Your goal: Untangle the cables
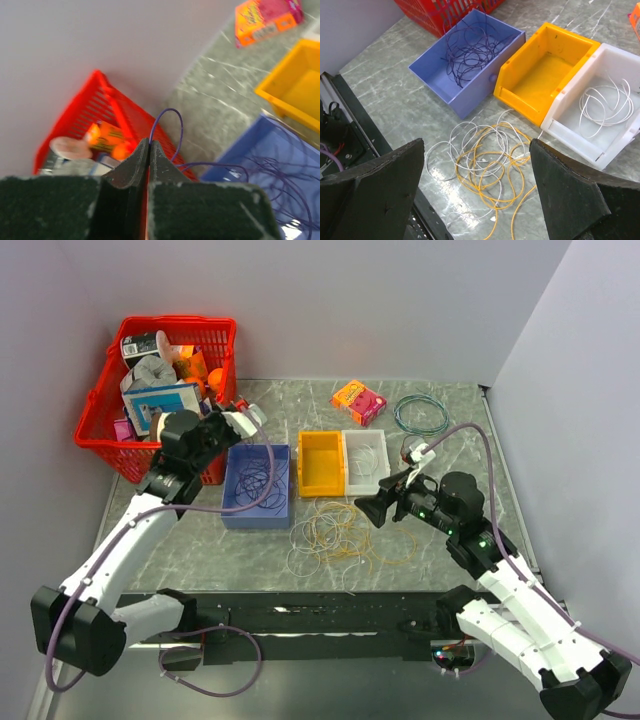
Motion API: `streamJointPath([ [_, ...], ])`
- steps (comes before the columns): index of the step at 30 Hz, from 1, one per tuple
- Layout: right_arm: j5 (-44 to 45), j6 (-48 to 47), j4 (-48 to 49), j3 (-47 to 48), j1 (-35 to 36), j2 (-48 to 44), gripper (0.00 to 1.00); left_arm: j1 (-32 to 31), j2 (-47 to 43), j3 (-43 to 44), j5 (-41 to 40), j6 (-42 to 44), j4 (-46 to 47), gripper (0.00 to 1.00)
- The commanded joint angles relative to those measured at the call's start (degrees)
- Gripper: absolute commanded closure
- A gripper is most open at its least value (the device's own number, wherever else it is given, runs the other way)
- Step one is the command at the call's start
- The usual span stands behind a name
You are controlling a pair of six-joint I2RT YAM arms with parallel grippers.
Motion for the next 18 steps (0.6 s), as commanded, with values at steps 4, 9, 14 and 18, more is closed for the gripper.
streamJointPath([
  [4,1.19,0.85,-0.56,-1.1,0.14,1.03,0.08,-1.43,4.43,-6.33,2.4,-5.35,-5.84,0.95],
  [9,2.43,2.08,-2.94,-1.62,0.14,3.23,0.08,-1.43,4.09,-10.38,2.83,-6.15,-10.41,0.35],
  [14,3.22,3.92,-1.28,-2.94,0.23,7.62,0.1,-1.43,-2.41,-11.26,13.78,-2.56,-14.63,0.06],
  [18,2.17,5.42,3.45,-3.3,0.32,17.35,0.19,-1.43,-7.07,-13.1,24.09,0.01,-15.78,0.01],
])
